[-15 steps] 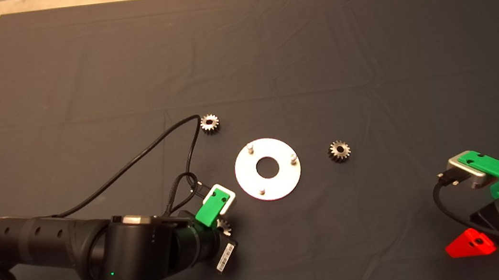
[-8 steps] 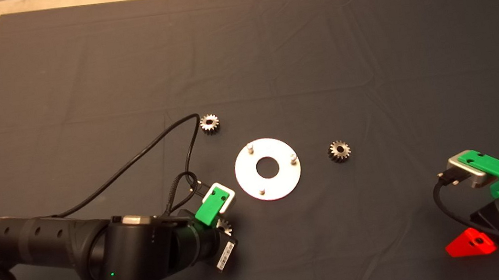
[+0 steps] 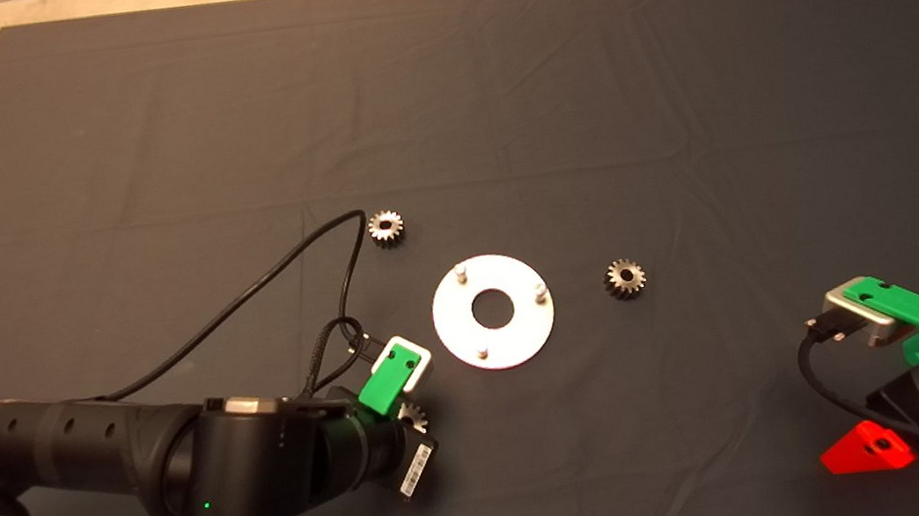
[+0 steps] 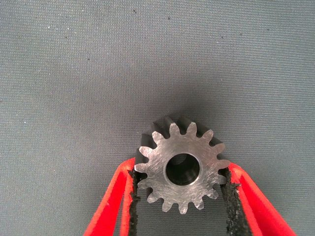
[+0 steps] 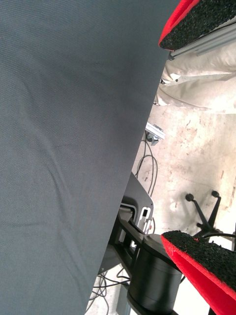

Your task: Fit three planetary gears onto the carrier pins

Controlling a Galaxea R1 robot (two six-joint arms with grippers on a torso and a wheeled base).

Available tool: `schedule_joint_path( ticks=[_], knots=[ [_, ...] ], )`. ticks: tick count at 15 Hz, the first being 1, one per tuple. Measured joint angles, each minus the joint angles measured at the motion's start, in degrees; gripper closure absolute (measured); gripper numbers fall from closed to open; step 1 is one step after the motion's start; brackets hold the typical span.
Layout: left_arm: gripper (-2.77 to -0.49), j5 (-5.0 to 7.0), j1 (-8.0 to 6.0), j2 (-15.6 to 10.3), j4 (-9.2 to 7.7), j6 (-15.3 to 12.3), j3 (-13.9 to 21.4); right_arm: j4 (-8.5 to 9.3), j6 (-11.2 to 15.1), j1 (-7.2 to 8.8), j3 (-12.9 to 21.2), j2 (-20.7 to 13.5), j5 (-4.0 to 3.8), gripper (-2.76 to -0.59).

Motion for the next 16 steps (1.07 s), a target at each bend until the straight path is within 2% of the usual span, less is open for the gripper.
schedule_joint_path(
  ticks=[5,6,7,9,11,13,14,16],
  knots=[
    [-0.85,0.02,-0.02,0.0,-0.04,0.0,0.3,0.0,-0.4,0.0,0.0,0.0,0.0,-2.73],
    [-0.85,0.01,-0.3,0.0,-0.09,0.0,0.9,0.0,-0.5,0.0,0.0,0.0,0.0,-2.73],
    [-0.85,-0.02,-1.19,0.0,-0.5,0.0,1.5,0.02,-0.6,0.02,0.0,0.0,0.01,-2.73],
    [-0.84,0.0,-4.93,0.0,-2.42,0.0,2.1,0.02,-0.8,0.16,0.0,0.0,0.0,-2.73],
    [-0.84,0.0,-9.28,0.0,-5.77,0.0,2.2,0.02,-1.0,0.22,0.0,0.0,0.01,-2.73],
    [-0.84,0.0,-12.83,0.0,-8.95,0.0,2.8,0.02,-1.0,0.43,0.0,0.0,0.0,-2.73],
    [-0.84,0.0,-13.84,0.0,-9.88,0.0,2.9,0.02,-1.0,0.41,0.0,0.0,0.0,-2.73],
    [-0.83,0.06,-14.88,0.5,-11.3,0.0,2.9,0.02,-1.0,0.43,0.0,0.0,-0.01,-2.73]
  ],
)
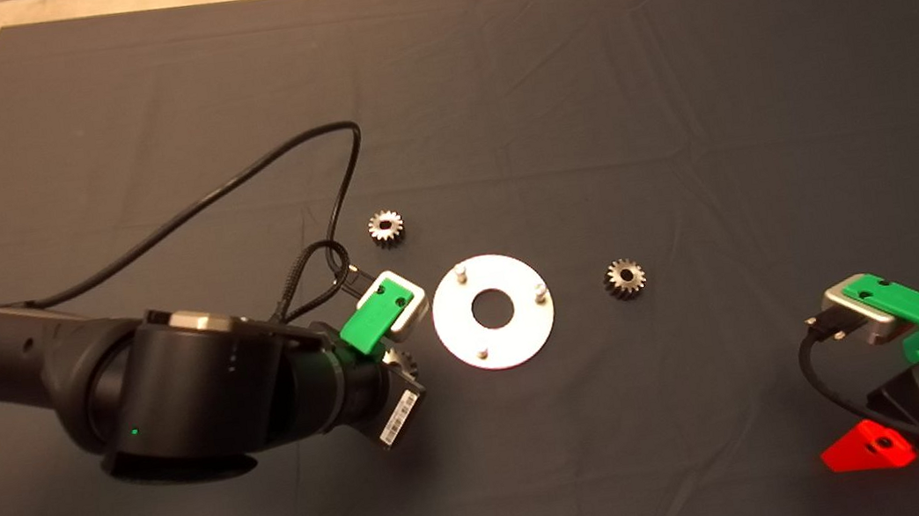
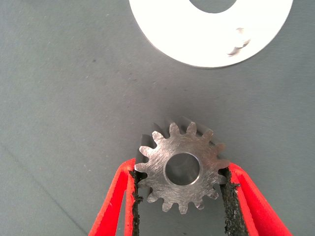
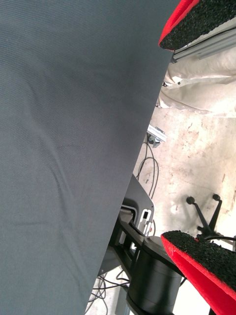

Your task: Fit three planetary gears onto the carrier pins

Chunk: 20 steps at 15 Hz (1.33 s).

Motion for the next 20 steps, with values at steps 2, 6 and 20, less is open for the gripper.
schedule_joint_path(
  ticks=[2,6,20],
  knots=[
    [-0.83,0.04,-0.56,1.3,-0.6,0.0,-0.1,0.02,0.0,0.01,0.0,0.0,0.02,-2.73],
    [-0.83,0.0,-1.26,5.0,-1.09,-1.0,-1.1,0.16,0.0,1.18,0.0,0.0,0.01,-2.73],
    [-0.83,-0.04,-1.47,12.2,-1.61,-2.6,-9.4,2.73,-0.1,5.73,0.0,-0.1,0.02,-2.73]
  ],
)
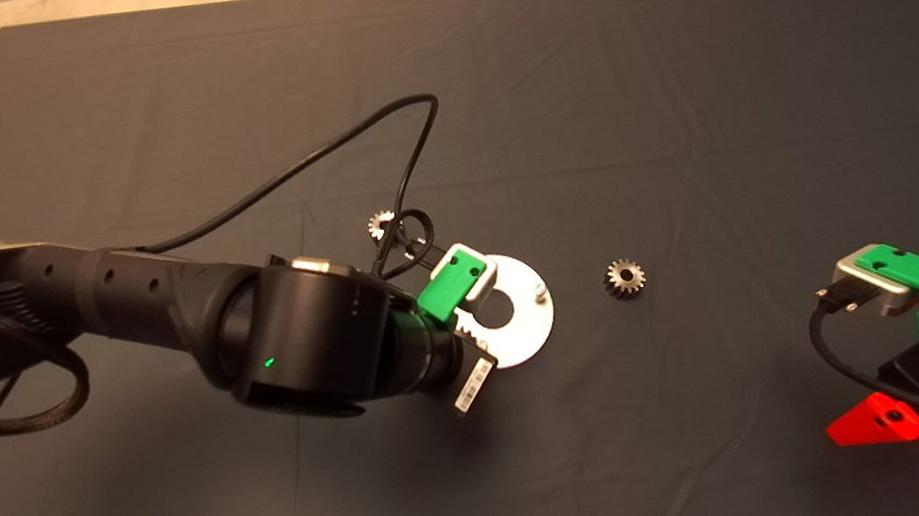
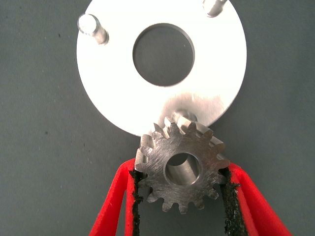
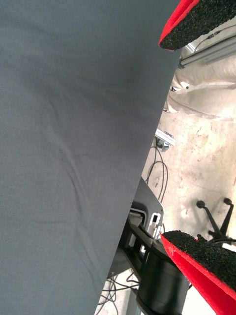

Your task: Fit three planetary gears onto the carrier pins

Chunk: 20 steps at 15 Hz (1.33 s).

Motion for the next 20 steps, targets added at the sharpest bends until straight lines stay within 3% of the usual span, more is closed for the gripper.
schedule_joint_path(
  ticks=[9,15,20],
  knots=[
    [-0.83,0.01,0.02,2.9,0.04,0.6,-2.7,0.11,-3.9,0.18,0.0,-5.1,0.07,-2.73],
    [-0.83,0.01,0.04,3.5,0.02,0.5,-2.8,0.13,-7.3,0.2,0.0,-11.0,0.05,-2.73],
    [-0.83,0.0,1.34,3.6,0.06,0.5,-2.8,0.16,-8.8,0.31,0.2,-13.0,0.07,-2.73]
  ],
)
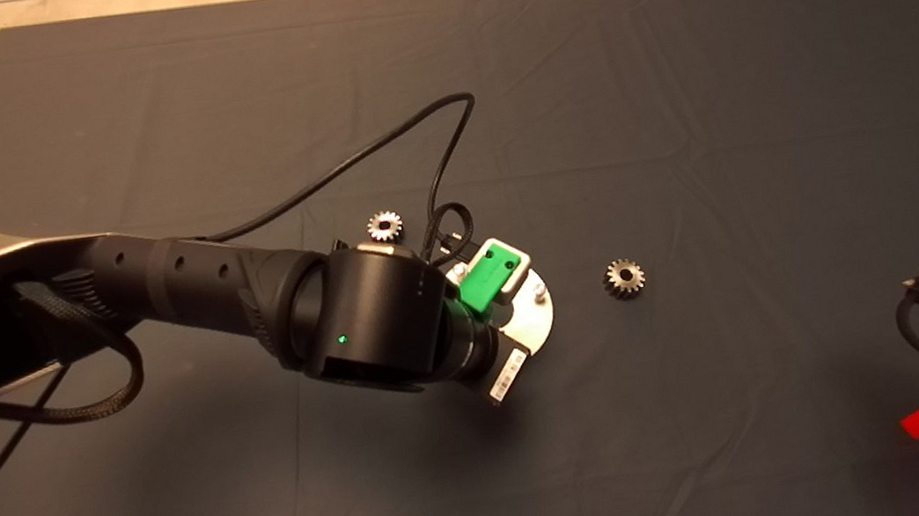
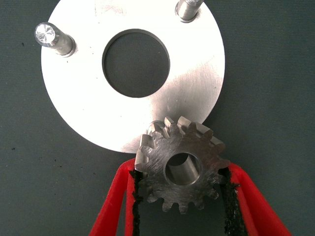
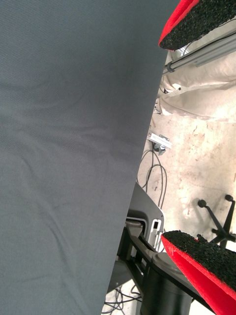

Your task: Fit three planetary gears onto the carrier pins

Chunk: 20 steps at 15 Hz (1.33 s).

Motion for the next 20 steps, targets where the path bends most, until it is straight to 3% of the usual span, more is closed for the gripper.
schedule_joint_path(
  ticks=[7,10,17,20],
  knots=[
    [-0.83,0.01,1.39,0.0,0.61,0.0,-1.0,0.06,-0.4,0.0,0.0,-0.4,0.02,-2.73],
    [-0.83,0.0,1.37,0.0,1.97,0.2,-1.9,0.09,-0.5,0.0,0.0,-0.5,0.02,-2.73],
    [-0.83,0.0,1.41,0.1,2.89,0.9,-3.0,0.11,-0.5,0.0,0.1,-0.6,0.0,-2.73],
    [-0.83,-0.1,2.29,0.1,3.33,1.0,-3.2,0.12,-0.6,0.0,0.1,-0.7,-0.02,-2.73]
  ],
)
